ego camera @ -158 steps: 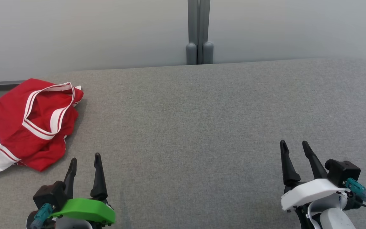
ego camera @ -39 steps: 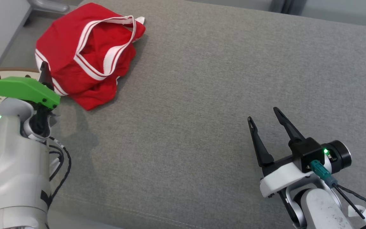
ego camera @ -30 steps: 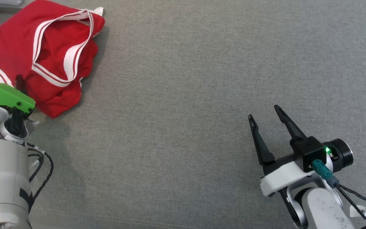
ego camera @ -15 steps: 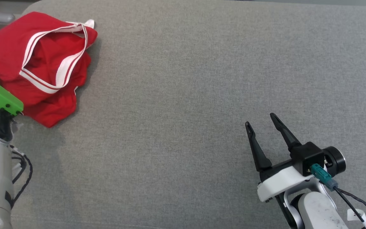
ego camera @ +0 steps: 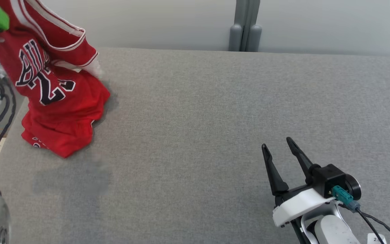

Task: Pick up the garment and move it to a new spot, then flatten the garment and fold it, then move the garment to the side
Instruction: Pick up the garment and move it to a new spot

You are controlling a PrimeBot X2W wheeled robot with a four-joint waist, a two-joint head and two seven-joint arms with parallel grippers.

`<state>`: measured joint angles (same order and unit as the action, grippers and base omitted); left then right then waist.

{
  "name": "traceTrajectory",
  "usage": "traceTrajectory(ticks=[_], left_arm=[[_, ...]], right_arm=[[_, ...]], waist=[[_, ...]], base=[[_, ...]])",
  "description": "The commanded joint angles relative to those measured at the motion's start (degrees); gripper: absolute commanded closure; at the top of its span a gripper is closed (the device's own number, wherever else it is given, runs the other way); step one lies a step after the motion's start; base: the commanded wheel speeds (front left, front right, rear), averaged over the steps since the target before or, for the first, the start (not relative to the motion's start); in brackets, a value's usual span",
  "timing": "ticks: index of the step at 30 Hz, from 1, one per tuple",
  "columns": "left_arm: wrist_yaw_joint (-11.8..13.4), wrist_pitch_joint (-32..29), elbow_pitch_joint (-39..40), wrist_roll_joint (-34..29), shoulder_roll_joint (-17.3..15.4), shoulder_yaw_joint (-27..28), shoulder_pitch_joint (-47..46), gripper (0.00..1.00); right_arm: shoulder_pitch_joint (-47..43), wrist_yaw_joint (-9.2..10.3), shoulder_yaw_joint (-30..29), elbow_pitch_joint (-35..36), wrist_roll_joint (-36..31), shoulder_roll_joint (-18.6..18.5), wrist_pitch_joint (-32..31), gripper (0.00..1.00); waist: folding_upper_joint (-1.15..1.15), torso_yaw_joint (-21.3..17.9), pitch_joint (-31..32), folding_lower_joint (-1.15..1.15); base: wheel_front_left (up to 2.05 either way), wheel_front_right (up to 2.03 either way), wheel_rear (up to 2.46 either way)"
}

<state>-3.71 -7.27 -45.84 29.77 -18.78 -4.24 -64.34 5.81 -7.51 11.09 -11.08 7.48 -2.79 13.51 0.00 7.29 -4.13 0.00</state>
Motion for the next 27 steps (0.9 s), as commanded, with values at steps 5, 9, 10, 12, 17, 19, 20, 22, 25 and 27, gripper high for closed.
traceTrajectory(ticks=[5,9,10,12,17,19,20,22,25,27], left_arm=[[-0.4,-0.5,6.2,-1.0,3.6,-2.7,-4.2,1.0],[-0.8,-1.0,10.4,-0.2,7.0,-4.4,-5.8,1.0],[-0.8,-1.4,11.2,0.1,7.8,-4.8,-6.0,1.0],[-0.8,-1.9,13.1,0.3,9.0,-5.6,-6.4,1.0],[-0.3,-2.3,15.8,0.1,11.1,-7.3,-5.8,1.0],[-0.4,-2.3,16.4,0.1,12.0,-8.1,-5.1,1.0],[-0.3,-2.4,16.7,0.2,12.4,-8.7,-4.5,1.0],[-0.5,-2.5,16.8,0.6,13.3,-9.8,-3.0,1.0],[-0.8,-1.8,16.3,1.2,14.4,-12.0,0.3,1.0],[-1.1,-1.5,15.8,0.4,15.0,-14.4,3.1,1.0]], right_arm=[[-0.9,0.04,0.7,-1.1,0.5,-0.2,0.7,0.0],[-0.4,0.04,1.0,-1.1,0.5,-0.2,0.7,0.0],[-0.3,0.04,1.0,-1.0,0.5,-0.2,0.7,0.0],[0.1,0.04,0.9,-1.0,0.4,-0.2,0.8,0.0],[0.4,0.04,1.2,-1.1,1.0,-0.2,0.9,0.0],[0.4,0.04,0.7,-1.1,1.2,-0.2,1.0,0.0],[0.4,0.04,0.3,-1.1,1.2,-0.2,1.1,0.0],[0.4,0.04,-0.4,-1.0,1.5,-0.2,1.2,0.0],[0.7,0.04,-0.8,-0.7,1.5,-0.1,1.3,0.0],[1.3,0.04,-1.0,-0.5,1.5,-0.1,1.4,0.0]], waist=[[0.0,-7.6,3.8,0.0],[0.0,-11.9,3.6,0.0],[0.0,-12.8,3.5,0.0],[0.0,-15.2,2.9,0.0],[0.0,-20.3,1.0,0.0],[0.0,-21.6,0.2,0.0],[0.0,-22.1,-0.3,0.0],[0.0,-22.7,-1.2,0.0],[0.0,-23.0,-2.4,0.0],[0.0,-23.1,-3.1,0.0]], base=[[0.0,0.0,0.0],[0.0,0.0,0.0],[0.0,0.0,0.0],[0.0,0.0,0.0],[0.0,0.0,0.0],[0.0,0.0,0.0],[0.0,0.0,0.0],[0.0,0.0,0.0],[0.0,0.0,0.0],[0.0,0.0,0.0]])
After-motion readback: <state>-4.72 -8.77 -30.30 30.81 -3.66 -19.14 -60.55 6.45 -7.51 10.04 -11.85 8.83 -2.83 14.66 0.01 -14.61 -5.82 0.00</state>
